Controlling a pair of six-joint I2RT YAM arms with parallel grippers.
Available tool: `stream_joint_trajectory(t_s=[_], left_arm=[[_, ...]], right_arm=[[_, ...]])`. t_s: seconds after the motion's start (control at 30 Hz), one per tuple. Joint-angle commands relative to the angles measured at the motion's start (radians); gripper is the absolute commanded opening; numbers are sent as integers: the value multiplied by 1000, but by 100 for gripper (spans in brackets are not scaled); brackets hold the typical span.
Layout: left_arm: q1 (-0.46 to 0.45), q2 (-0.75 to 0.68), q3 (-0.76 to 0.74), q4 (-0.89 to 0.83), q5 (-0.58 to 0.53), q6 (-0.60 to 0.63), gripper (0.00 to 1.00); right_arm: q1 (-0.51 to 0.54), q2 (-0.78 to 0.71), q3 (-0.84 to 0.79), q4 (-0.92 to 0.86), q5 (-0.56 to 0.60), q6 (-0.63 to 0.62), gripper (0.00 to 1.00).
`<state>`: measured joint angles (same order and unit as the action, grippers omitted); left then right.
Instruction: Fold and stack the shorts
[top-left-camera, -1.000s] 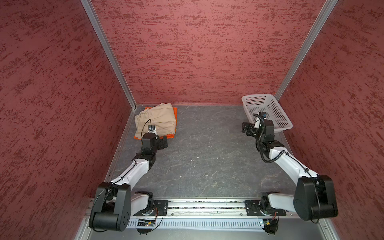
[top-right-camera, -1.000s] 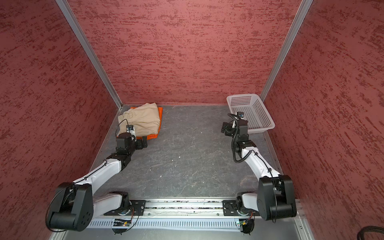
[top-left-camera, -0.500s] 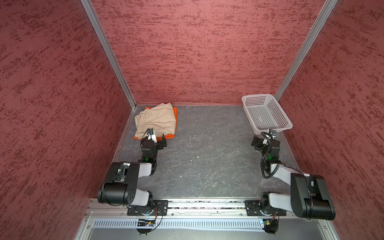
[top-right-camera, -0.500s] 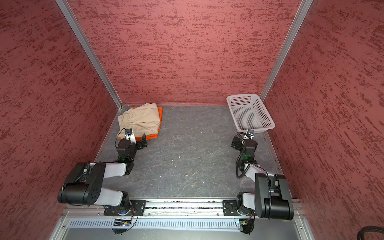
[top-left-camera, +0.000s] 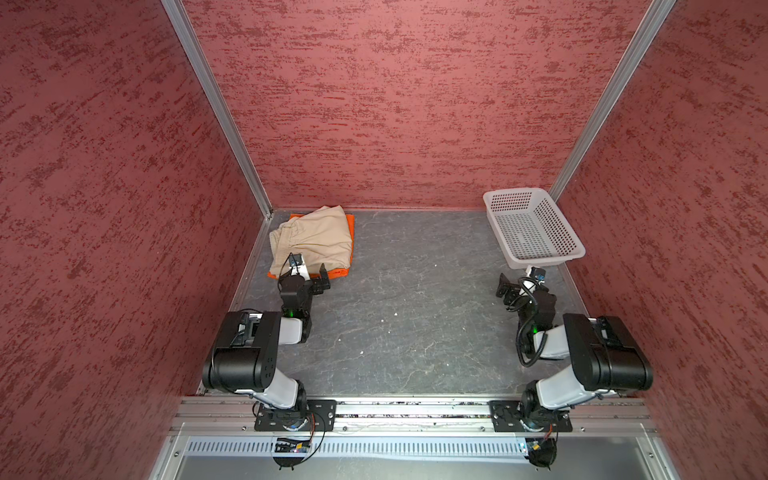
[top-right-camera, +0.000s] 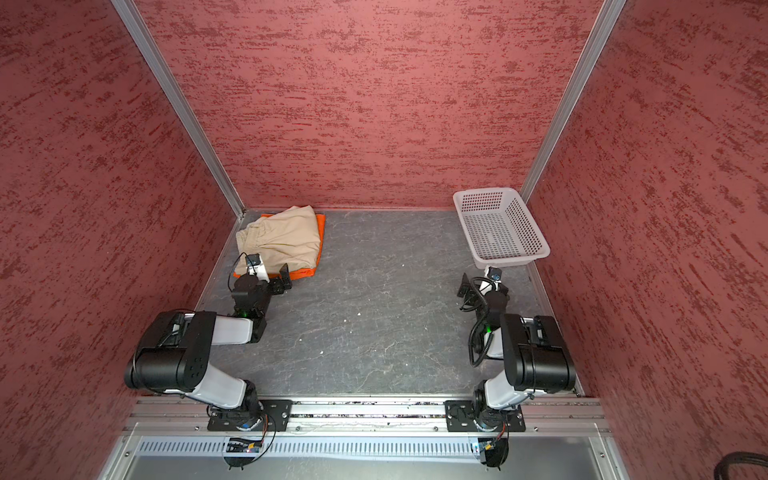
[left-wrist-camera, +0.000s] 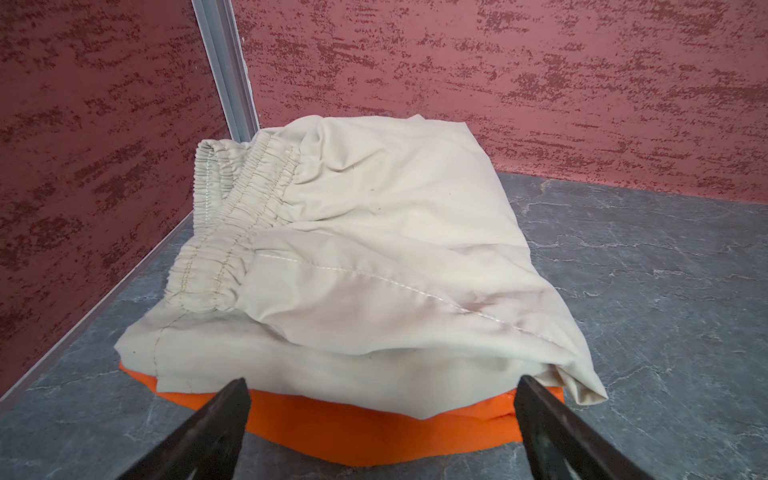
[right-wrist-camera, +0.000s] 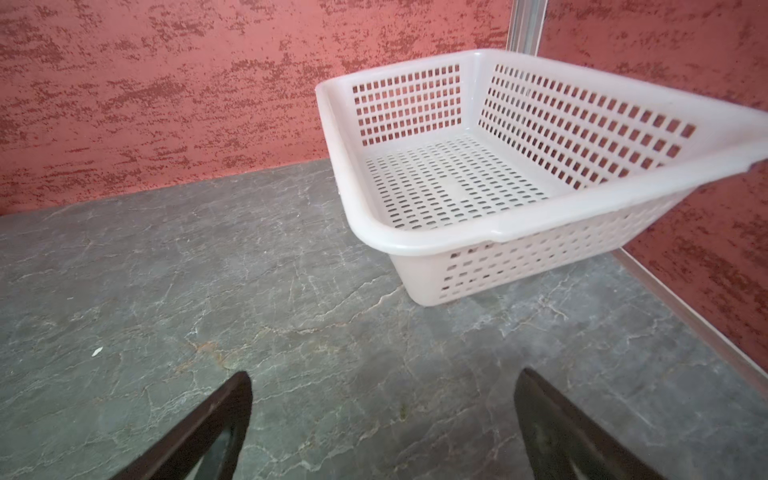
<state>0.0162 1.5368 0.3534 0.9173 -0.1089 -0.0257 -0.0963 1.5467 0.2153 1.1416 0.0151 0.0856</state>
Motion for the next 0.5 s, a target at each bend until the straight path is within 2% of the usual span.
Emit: stream_joint_trajectory(t_s=[0.0,0.4,0.47], left_arm=[[-3,-2,10,4,11,3,100],[-3,-1,12,3,11,3,100],[11,-3,14,-6,37,-5,100]], right_arm=[[-5,4,27,90,-9,-6,99],[-5,1,32,76,-9,-7,99],[-6,0,33,75,-10,-8,99]])
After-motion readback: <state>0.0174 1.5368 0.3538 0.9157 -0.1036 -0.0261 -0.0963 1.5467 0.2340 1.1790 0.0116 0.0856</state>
